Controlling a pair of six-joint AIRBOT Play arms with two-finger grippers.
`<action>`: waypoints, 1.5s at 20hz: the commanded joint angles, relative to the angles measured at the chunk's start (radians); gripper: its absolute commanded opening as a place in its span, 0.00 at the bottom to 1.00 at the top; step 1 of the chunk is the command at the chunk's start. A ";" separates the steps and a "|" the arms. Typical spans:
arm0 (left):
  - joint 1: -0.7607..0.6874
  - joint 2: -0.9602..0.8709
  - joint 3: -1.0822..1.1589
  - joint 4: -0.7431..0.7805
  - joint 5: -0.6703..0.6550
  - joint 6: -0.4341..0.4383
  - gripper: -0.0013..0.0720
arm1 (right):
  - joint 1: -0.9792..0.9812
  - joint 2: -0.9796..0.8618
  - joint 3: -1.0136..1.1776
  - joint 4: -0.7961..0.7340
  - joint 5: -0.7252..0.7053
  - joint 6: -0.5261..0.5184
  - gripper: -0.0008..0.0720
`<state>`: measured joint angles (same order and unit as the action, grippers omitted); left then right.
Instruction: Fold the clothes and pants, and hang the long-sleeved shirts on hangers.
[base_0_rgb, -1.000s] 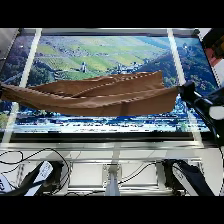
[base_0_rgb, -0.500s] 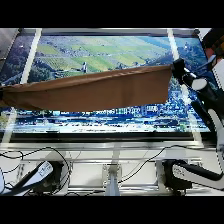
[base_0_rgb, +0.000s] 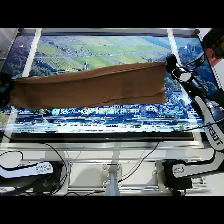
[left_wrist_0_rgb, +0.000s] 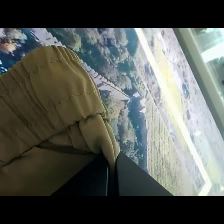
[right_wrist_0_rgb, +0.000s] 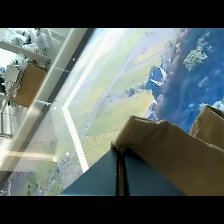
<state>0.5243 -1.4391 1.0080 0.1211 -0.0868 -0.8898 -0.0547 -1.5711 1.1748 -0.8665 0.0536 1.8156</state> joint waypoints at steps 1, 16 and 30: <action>-0.039 -0.099 0.081 -0.003 -0.003 0.000 0.08 | 0.018 -0.058 0.009 0.003 -0.031 0.009 0.03; -0.053 -0.161 0.166 0.005 -0.003 0.001 0.56 | 0.032 -0.077 0.009 0.003 -0.074 0.008 0.07; 0.148 -0.066 0.171 0.336 -0.539 -0.208 0.52 | 0.031 -0.035 0.009 -0.110 -0.008 -0.004 0.35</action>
<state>0.5812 -1.5311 1.1782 0.3244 -0.3580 -0.9504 -0.0235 -1.6169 1.1828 -0.9497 0.0319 1.8114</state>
